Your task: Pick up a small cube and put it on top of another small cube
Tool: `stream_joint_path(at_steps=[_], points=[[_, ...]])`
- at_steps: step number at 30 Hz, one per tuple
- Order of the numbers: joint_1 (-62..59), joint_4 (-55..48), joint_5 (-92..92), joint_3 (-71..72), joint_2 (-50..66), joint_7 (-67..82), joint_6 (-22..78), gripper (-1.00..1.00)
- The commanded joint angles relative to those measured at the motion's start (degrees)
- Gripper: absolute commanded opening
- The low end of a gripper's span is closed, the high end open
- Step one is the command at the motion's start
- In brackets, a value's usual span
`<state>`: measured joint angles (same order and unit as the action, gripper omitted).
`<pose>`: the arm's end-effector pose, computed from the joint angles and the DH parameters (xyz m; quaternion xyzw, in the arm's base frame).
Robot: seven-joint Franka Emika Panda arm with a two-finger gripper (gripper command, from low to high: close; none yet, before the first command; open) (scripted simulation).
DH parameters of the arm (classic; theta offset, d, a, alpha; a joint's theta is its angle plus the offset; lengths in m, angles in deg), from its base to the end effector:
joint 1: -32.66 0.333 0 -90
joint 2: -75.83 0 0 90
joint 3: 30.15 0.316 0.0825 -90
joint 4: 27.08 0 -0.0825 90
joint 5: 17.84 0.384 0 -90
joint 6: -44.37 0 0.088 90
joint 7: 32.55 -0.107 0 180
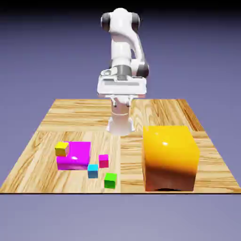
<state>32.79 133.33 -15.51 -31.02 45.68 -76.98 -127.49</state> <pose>0.3957 -0.0080 0.4408 -0.8560 0.3757 -0.3243 0.1448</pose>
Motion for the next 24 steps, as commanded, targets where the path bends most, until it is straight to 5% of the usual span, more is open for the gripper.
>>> stream_joint_path(at_steps=[1,18,24], points=[[-0.47,-0.49,1.93,-0.72,2.08,-1.64,1.78,0.00],[-8.40,-8.79,34.55,-12.86,37.20,-29.30,31.84,0.00],[-9.61,-10.59,46.53,-7.05,47.57,-20.47,25.11,0.00]])
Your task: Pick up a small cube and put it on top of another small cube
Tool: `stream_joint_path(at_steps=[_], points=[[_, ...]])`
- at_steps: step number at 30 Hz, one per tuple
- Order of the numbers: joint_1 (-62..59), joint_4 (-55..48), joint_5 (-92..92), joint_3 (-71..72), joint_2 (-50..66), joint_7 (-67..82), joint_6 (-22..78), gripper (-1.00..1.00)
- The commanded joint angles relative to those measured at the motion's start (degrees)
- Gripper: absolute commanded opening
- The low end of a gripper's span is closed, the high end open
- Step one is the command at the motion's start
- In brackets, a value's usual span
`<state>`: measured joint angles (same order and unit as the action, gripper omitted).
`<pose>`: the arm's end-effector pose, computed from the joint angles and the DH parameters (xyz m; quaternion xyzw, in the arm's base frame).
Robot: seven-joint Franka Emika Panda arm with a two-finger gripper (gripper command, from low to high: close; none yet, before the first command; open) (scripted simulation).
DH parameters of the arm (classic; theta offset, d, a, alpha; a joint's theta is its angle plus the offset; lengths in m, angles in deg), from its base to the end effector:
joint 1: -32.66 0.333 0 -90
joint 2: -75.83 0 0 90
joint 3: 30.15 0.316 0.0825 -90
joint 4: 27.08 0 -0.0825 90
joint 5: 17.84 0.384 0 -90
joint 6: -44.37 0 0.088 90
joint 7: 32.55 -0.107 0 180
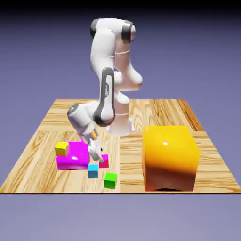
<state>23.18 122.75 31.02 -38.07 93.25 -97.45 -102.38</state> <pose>0.3566 -0.1301 0.1230 -0.4274 0.8794 0.1980 0.0692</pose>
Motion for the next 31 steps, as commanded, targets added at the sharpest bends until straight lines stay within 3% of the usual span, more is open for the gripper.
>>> stream_joint_path(at_steps=[1,2,9,19,25,26,31], points=[[-0.16,-0.24,1.59,0.77,1.38,1.17,-0.89,0.00],[-0.16,-0.24,1.59,0.77,1.38,1.18,-0.90,-1.00],[0.79,1.11,-12.43,-6.22,-10.47,-9.15,7.50,-1.00],[-11.60,-19.67,-25.69,-18.33,-13.39,-18.61,30.46,-1.00],[-11.20,-15.66,-19.71,-16.02,-7.51,-14.23,21.94,-1.00],[-11.20,-15.66,-19.71,-16.01,-7.51,-14.23,21.94,1.00],[-11.65,-19.75,-25.74,-18.38,-13.40,-18.65,30.55,1.00]])
